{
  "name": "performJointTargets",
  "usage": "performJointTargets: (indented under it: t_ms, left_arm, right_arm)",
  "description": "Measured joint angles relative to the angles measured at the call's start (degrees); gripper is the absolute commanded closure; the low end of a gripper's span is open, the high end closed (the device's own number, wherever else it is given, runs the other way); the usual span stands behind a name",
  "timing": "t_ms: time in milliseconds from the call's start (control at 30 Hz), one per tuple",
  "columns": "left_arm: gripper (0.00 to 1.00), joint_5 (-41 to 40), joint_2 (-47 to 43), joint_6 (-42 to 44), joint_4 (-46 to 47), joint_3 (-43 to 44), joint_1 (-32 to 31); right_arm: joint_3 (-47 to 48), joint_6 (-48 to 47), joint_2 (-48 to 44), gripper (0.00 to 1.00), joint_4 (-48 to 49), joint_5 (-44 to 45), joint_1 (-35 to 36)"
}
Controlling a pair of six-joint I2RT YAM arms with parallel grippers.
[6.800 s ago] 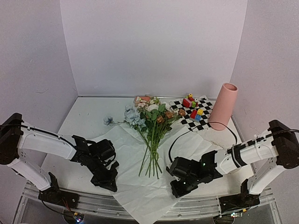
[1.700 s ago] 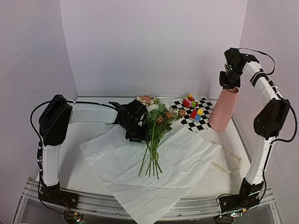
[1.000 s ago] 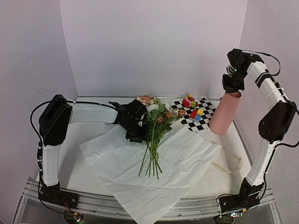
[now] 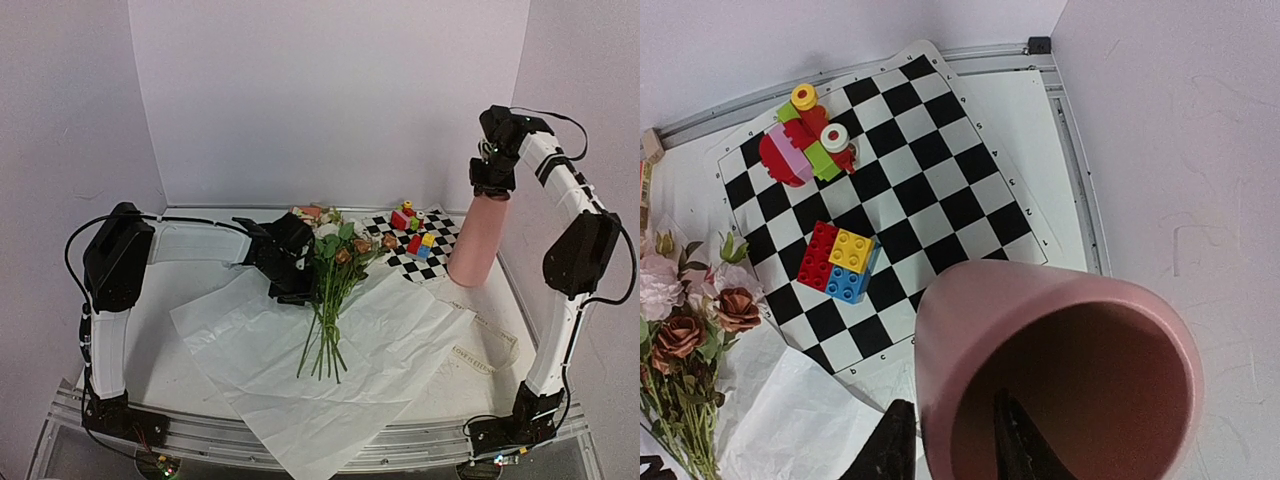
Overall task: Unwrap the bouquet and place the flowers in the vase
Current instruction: Move the vase to the center of the board.
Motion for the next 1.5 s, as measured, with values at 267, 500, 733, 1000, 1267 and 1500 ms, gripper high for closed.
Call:
performJointTargets:
  t_ms: [267, 500, 733, 1000, 1267, 1500]
  left_arm:
    - [0.53, 0.0, 0.02, 0.0, -0.02, 0.0, 0.0]
    - [0.53, 0.0, 0.48, 0.0, -0.02, 0.2, 0.01]
    - [0.53, 0.0, 0.63, 0.0, -0.01, 0.39, 0.02]
    - [0.53, 0.01, 0.63, -0.02, -0.02, 0.39, 0.02]
    - [0.53, 0.08, 0.63, -0.08, -0.02, 0.4, 0.02]
    - [0.53, 0.22, 0.63, -0.57, -0.02, 0.39, 0.02]
  right_arm:
    - [-0.02, -0.04, 0.7, 0.75, 0.2, -0.85, 0.0]
    - [-0.37, -0.39, 0.7, 0.78, 0.41, -1.04, 0.0]
    - [-1.07, -0.04, 0.66, 0.94, 1.34, -3.42, -0.21]
    - [-1.07, -0.03, 0.45, 0.99, 1.11, -4.64, 0.34]
    - [-1.77, -0.74, -1.09, 0.98, -1.48, -4.7, 0.13]
    - [-8.56, -1.09, -6.58, 0.98, -2.19, -5.28, 0.15]
